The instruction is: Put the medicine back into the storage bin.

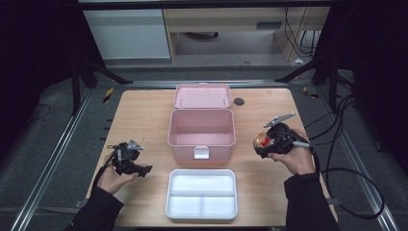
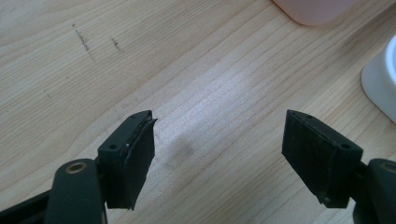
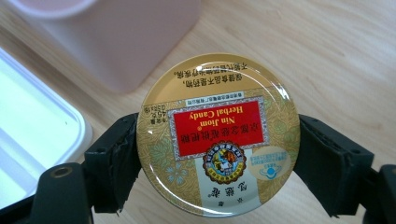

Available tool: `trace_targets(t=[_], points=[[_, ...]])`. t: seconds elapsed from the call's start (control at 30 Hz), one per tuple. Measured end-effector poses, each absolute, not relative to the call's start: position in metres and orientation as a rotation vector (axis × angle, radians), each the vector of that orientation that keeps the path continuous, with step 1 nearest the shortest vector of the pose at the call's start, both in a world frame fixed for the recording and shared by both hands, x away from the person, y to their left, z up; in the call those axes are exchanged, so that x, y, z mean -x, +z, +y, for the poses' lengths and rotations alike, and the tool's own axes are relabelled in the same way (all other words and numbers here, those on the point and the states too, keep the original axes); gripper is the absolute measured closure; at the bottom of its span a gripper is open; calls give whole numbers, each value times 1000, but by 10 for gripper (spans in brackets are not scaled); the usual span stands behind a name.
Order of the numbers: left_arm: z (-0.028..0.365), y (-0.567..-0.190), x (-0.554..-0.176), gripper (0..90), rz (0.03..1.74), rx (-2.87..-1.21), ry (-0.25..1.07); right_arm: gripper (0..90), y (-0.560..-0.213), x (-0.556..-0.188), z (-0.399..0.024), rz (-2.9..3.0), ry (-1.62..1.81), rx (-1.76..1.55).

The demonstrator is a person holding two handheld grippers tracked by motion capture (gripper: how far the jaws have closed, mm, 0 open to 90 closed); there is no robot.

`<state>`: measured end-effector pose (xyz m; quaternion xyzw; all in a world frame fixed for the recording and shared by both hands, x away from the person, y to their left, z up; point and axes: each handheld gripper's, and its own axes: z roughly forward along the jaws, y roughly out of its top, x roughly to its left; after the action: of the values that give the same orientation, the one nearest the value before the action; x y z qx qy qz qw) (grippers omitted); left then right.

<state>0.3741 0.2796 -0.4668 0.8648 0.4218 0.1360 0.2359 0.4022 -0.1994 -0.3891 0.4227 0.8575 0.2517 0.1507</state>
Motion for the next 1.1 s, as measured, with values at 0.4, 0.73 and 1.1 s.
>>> trace_targets(t=[0.4, 0.73, 1.1], points=[[279, -469, -375, 250, 1153, -2382, 371, 210, -354, -423, -174, 2441, 791, -1159], [277, -470, -376, 250, 1141, -2391, 369, 210, -326, -437, -147, 2447, 831, -1073], [278, -469, -376, 250, 1139, -2386, 376, 210, -317, -464, -104, 2488, 846, -1000]])
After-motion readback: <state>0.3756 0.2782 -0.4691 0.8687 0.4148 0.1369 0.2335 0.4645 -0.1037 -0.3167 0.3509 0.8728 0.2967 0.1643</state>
